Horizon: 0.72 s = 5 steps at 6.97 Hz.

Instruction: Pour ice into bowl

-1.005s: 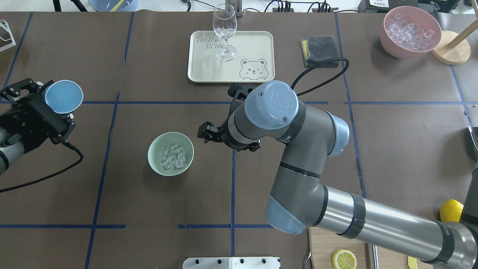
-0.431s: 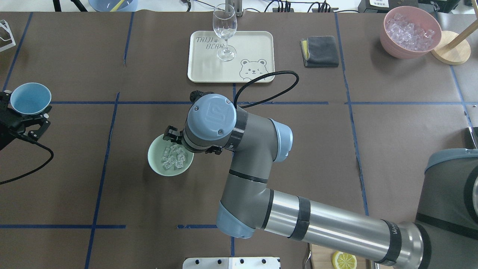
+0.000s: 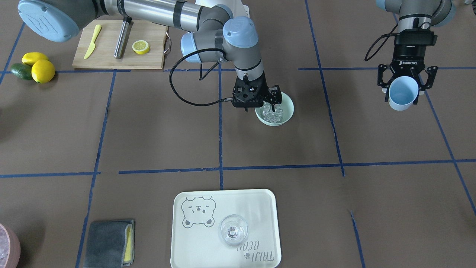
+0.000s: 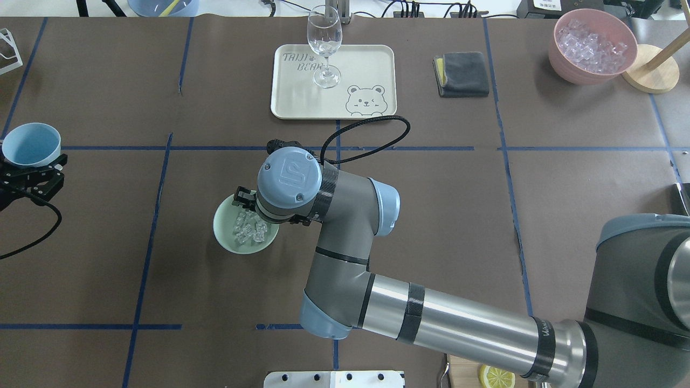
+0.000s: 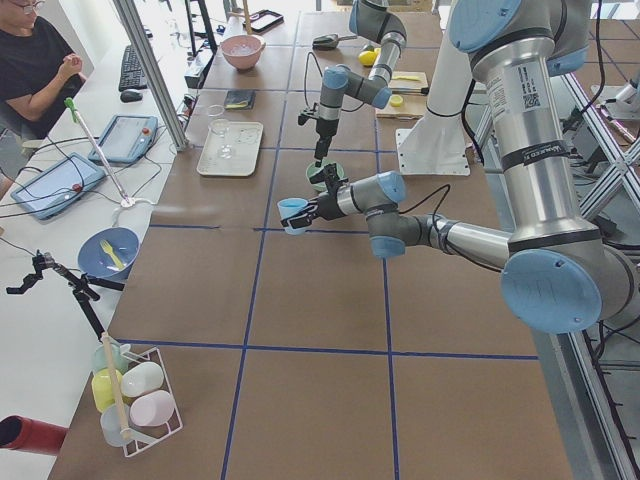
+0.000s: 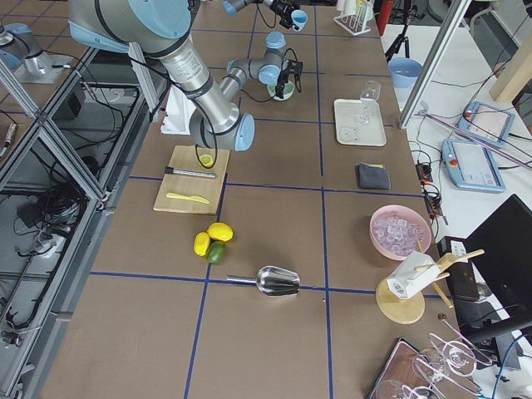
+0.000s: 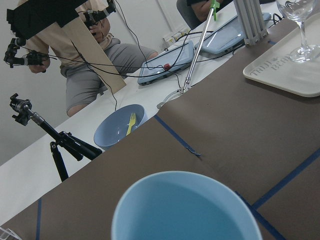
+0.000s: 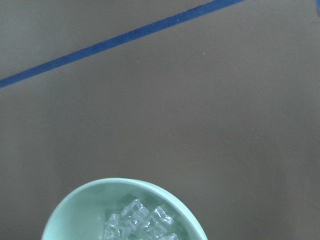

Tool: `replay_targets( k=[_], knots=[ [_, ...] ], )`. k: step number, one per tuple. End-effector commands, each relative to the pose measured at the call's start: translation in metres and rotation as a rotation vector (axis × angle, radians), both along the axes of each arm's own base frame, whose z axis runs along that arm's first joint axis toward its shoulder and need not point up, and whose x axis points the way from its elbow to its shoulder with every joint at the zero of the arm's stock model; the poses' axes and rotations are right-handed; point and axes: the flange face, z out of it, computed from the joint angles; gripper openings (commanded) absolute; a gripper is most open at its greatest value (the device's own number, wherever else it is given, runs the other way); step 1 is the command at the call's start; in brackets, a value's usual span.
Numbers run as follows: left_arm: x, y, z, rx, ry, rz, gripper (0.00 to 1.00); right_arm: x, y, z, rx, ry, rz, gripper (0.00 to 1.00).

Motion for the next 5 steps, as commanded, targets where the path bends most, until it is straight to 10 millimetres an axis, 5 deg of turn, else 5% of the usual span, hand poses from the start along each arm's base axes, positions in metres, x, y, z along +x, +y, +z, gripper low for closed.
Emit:
replay_targets(
  k=[1,2,4,5],
  knots=[
    [0.001,-0.001,0.02,-0.052,0.01,0.021,0.0,-0.009,0.008,0.004,-0.059,0.001,0.017,0.41],
    [0.001,-0.001,0.023,-0.063,0.02,0.018,0.0,-0.015,0.018,0.006,-0.053,0.005,-0.001,0.1],
    [0.0,-0.001,0.042,-0.082,0.052,-0.003,0.0,-0.013,0.019,0.002,-0.03,0.0,-0.017,0.0],
    [-0.002,0.0,0.078,-0.105,0.106,-0.025,0.0,-0.007,0.018,-0.005,-0.006,-0.013,-0.021,0.0]
  ],
)
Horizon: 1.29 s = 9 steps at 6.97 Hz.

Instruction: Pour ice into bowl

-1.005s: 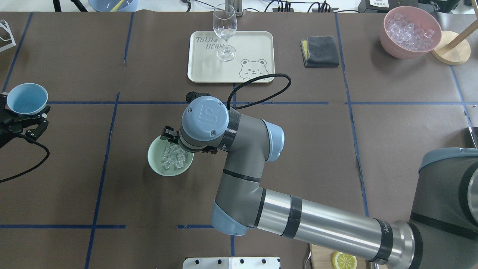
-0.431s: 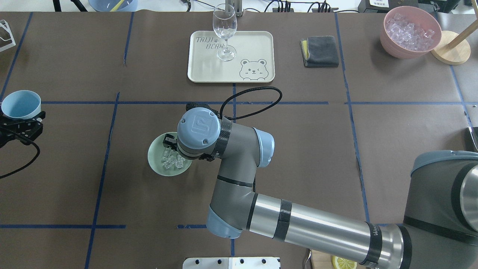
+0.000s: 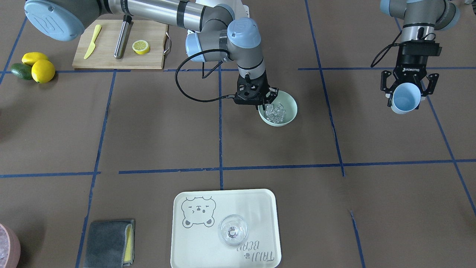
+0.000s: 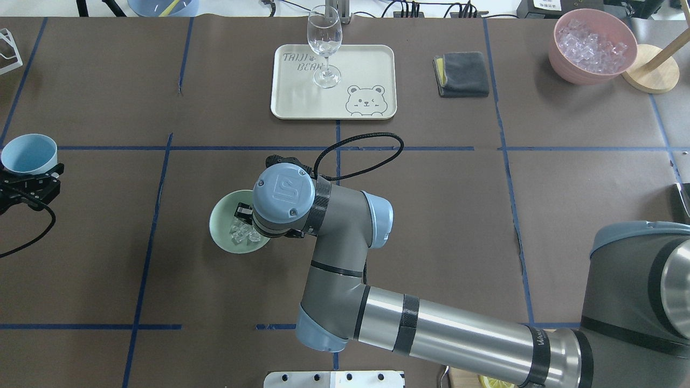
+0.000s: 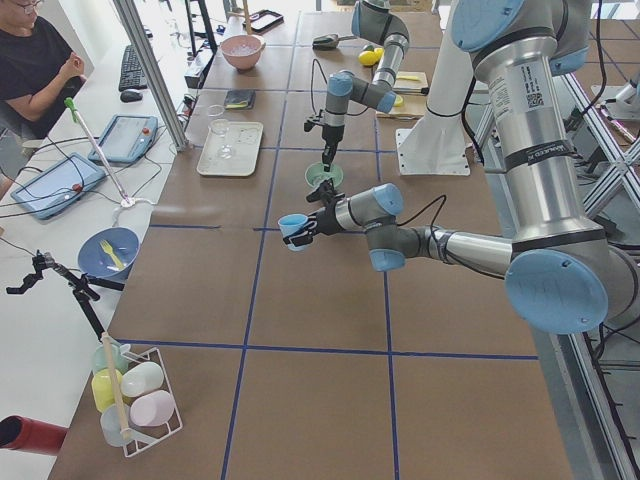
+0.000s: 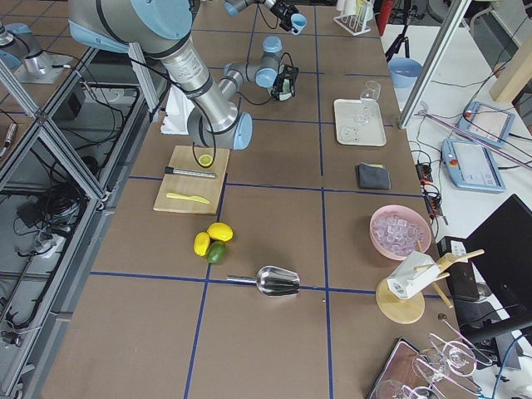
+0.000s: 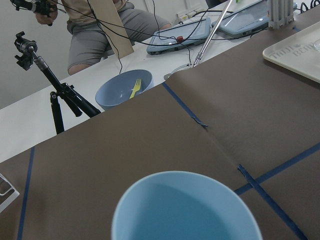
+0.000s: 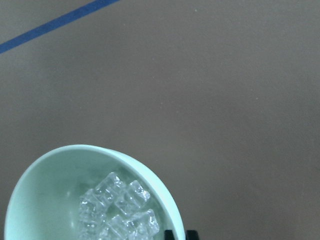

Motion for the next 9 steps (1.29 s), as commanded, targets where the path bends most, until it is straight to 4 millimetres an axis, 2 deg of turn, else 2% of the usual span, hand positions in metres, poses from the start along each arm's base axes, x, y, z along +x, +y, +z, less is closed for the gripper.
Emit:
replay_targets(
  k=[1,2,3,4,5,7,8,9],
  knots=[
    [-0.009,0.005,0.059,-0.028,0.122,-0.045,0.0,0.02,-0.01,-0.018,0.031,-0.036,0.005,0.0],
    [-0.011,0.005,0.066,-0.045,0.162,-0.077,0.0,0.037,-0.021,-0.026,0.033,-0.058,0.016,0.0],
    [-0.012,0.003,0.065,-0.047,0.202,-0.157,0.0,0.053,-0.032,-0.029,0.024,-0.074,0.014,0.0],
    [-0.011,0.002,0.069,-0.079,0.257,-0.204,0.0,0.078,-0.048,-0.017,0.005,-0.084,0.011,0.0],
    [-0.004,0.006,0.072,-0.12,0.333,-0.222,0.0,0.11,-0.059,0.003,-0.001,-0.091,0.018,0.0],
    [0.035,0.037,0.089,-0.116,0.388,-0.29,0.0,0.184,-0.062,0.053,0.082,-0.043,-0.004,0.0],
    [0.047,0.047,0.088,-0.1,0.432,-0.333,0.0,0.213,-0.061,0.071,0.123,-0.023,-0.017,0.0],
    [0.058,0.056,0.087,-0.053,0.423,-0.366,0.0,0.235,-0.07,0.085,0.122,-0.005,-0.034,0.0]
  ],
)
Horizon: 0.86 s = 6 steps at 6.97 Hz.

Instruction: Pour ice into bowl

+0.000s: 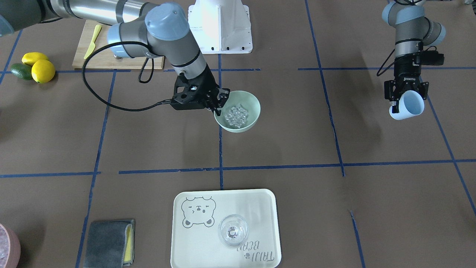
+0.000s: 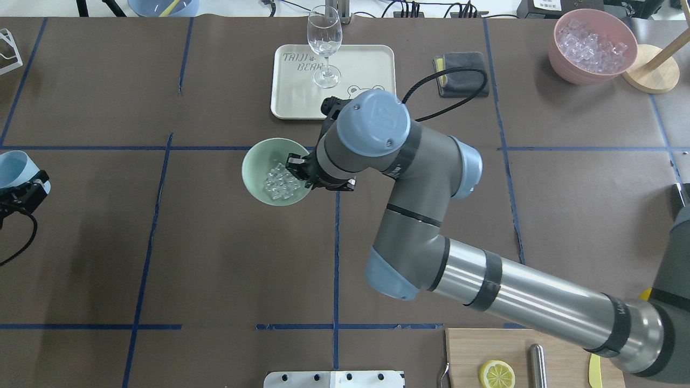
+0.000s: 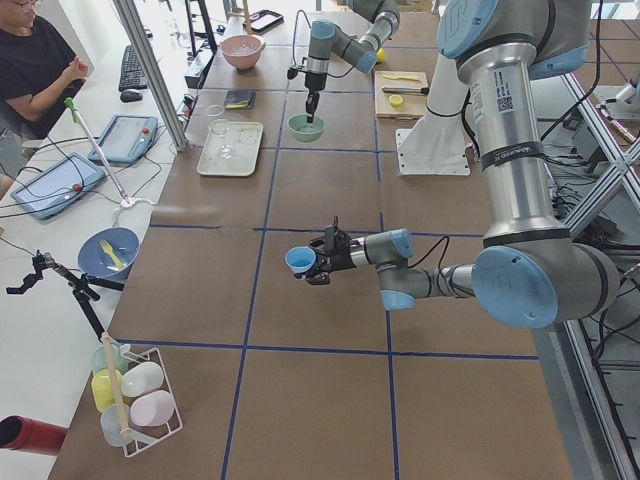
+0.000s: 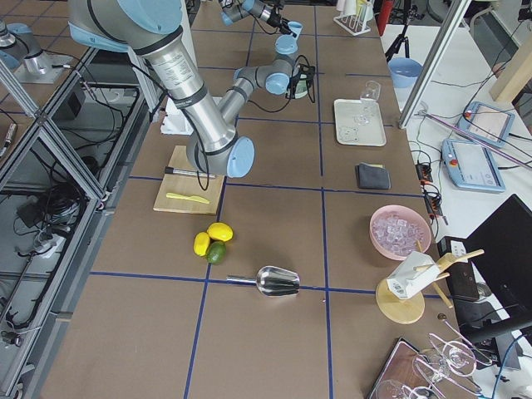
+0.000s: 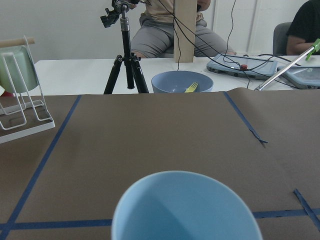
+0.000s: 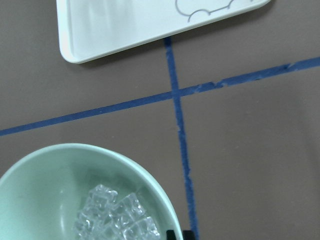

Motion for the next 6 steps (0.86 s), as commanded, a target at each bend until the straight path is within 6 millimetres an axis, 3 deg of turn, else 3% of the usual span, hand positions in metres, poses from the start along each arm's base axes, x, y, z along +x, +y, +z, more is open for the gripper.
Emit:
replay_targets(
  k=[1,3,5,6],
  knots=[
    [0.036,0.014,0.013,0.059,-0.02,-0.088,0.0,0.053,-0.012,0.029,0.012,0.023,-0.015,0.0],
    [0.07,0.014,0.019,0.078,-0.028,-0.102,0.0,0.08,-0.007,0.055,0.024,0.044,-0.015,0.0],
    [0.071,0.016,0.025,0.076,-0.05,-0.09,0.0,0.108,-0.001,0.079,0.036,0.064,-0.018,0.0],
    [0.071,0.016,0.026,0.078,-0.069,-0.076,0.22,0.115,0.0,0.086,0.038,0.071,-0.02,0.0]
  ],
)
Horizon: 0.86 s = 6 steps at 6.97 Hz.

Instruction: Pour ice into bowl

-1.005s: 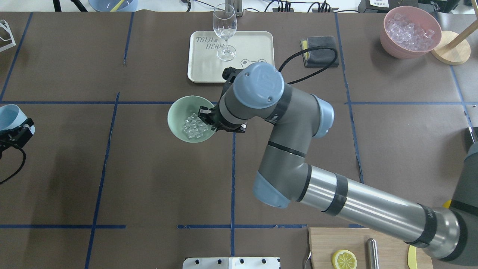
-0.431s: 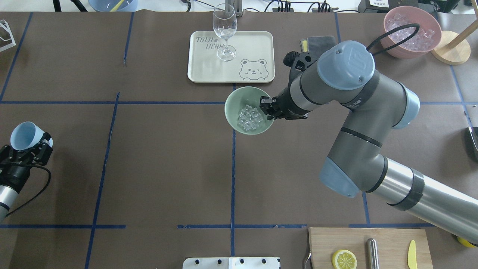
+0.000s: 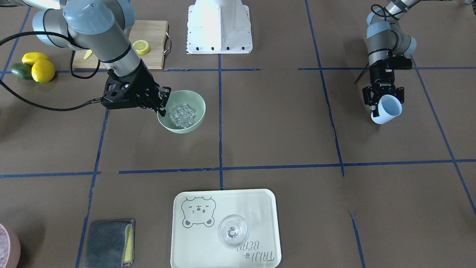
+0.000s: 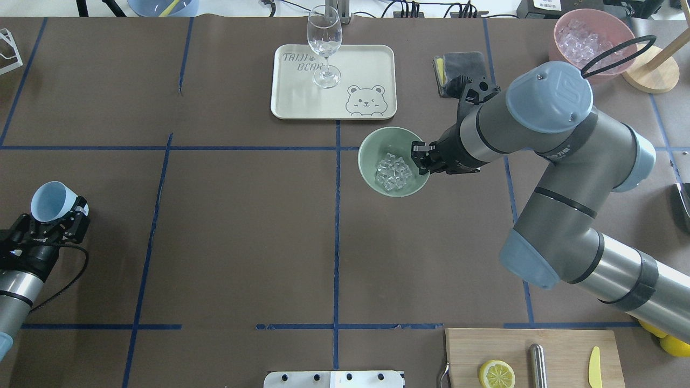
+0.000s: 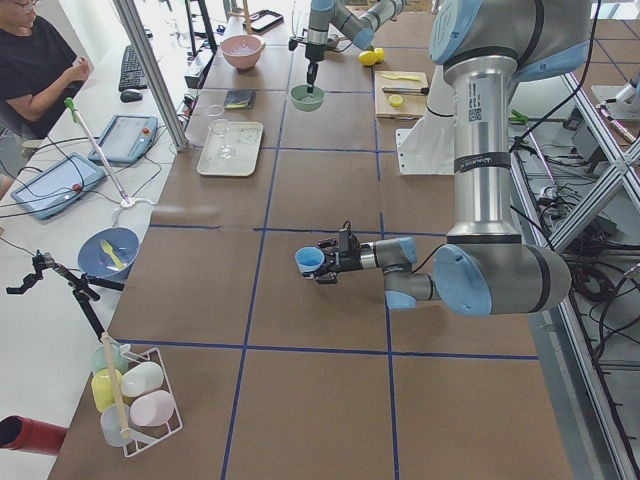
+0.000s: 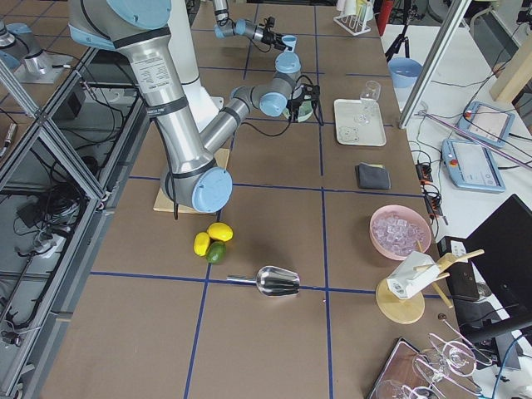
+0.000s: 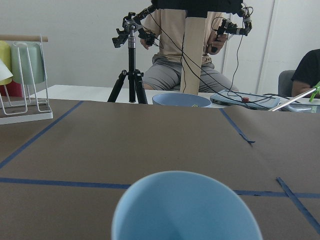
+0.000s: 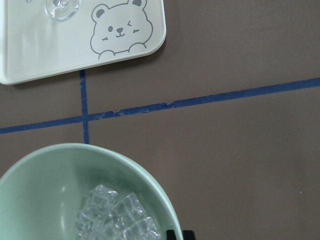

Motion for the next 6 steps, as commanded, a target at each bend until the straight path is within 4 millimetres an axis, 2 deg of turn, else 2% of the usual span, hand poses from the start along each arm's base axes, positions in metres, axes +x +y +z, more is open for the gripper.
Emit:
replay_targets(
  k=[1,2,4,6],
  knots=[
    [0.003,0.002,-0.002,0.012,-0.081,0.067,0.58,0.012,0.002,0.012,0.003,0.014,-0.003,0.0],
    [0.002,0.002,-0.002,0.015,-0.084,0.071,1.0,0.011,0.002,0.014,0.001,0.016,-0.005,0.0],
    [-0.008,0.007,-0.01,0.032,0.057,0.118,1.0,0.011,0.003,0.014,0.001,0.016,-0.005,0.0],
    [-0.009,0.006,-0.015,0.029,0.079,0.141,1.0,0.012,0.003,0.014,0.002,0.015,-0.005,0.0]
  ],
)
